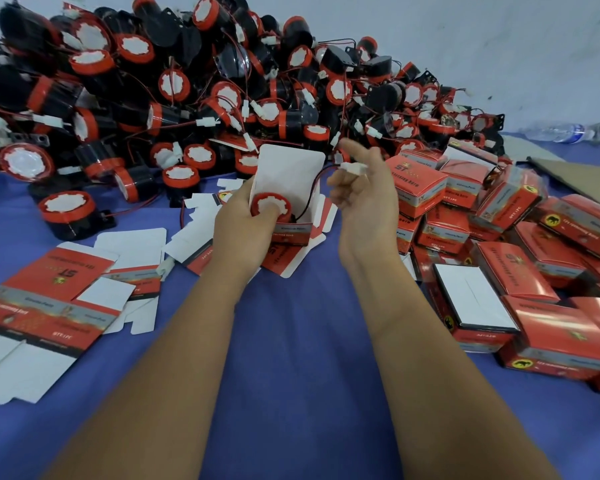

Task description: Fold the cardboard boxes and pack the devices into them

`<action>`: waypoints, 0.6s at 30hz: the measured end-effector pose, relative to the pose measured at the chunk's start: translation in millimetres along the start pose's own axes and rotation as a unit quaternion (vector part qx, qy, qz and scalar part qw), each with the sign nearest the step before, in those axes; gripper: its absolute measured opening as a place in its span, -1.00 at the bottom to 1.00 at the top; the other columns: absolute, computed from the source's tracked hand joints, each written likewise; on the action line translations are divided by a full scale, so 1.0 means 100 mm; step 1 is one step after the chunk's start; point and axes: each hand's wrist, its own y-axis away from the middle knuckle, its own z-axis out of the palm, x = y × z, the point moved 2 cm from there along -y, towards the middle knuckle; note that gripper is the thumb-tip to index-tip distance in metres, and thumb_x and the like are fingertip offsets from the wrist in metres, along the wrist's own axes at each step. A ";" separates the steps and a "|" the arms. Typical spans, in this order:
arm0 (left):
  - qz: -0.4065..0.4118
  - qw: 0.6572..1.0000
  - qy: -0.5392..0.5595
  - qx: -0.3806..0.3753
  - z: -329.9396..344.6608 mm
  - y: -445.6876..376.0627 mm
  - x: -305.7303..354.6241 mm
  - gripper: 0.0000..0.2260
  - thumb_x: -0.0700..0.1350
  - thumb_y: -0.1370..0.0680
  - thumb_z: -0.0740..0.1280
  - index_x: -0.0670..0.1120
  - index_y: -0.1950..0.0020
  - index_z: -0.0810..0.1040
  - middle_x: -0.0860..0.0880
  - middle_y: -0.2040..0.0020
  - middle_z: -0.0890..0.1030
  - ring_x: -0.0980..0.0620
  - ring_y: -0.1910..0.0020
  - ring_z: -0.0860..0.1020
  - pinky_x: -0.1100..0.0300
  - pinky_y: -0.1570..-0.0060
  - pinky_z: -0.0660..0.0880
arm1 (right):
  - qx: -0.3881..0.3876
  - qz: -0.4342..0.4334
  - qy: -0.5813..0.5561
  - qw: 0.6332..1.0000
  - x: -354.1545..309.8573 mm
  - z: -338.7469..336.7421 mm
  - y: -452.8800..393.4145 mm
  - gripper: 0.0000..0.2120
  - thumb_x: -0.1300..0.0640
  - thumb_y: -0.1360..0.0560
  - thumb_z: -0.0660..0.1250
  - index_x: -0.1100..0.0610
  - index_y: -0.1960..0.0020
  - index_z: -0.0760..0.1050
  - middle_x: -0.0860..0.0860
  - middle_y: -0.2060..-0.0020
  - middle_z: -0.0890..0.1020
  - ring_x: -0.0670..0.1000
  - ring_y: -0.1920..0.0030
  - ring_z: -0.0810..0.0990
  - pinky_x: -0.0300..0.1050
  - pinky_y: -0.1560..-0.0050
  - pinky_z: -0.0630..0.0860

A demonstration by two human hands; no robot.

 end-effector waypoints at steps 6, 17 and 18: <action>0.067 0.996 -0.061 -0.011 0.02 0.04 0.04 -0.71 -0.06 -0.63 0.22 0.05 -0.35 0.49 0.05 -0.17 0.63 -0.01 -0.16 0.57 -0.08 -0.19 0.52 | -0.099 -0.119 0.317 0.936 0.09 0.15 0.09 -0.78 0.09 -0.54 0.26 -0.10 0.04 0.69 -0.01 -0.03 0.64 -0.16 -0.20 0.46 -0.10 -0.24 0.37; 0.099 0.992 -0.074 -0.012 0.01 0.05 0.07 -0.72 -0.05 -0.60 0.33 0.01 -0.31 0.54 0.03 -0.17 0.64 -0.04 -0.19 0.57 -0.10 -0.20 0.51 | -0.005 -0.299 0.483 0.823 0.25 0.04 0.05 -0.93 0.09 -0.48 0.37 0.01 0.11 0.64 -0.22 0.25 0.54 -0.39 -0.07 0.33 -0.01 -0.28 0.15; 0.099 0.992 -0.077 -0.011 0.01 0.06 0.08 -0.72 -0.05 -0.60 0.33 0.01 -0.32 0.54 0.03 -0.18 0.64 -0.05 -0.19 0.57 -0.11 -0.20 0.51 | -0.004 -0.286 0.480 0.829 0.26 0.04 0.05 -0.93 0.08 -0.50 0.38 0.00 0.12 0.64 -0.17 0.19 0.60 -0.31 -0.06 0.38 -0.07 -0.30 0.12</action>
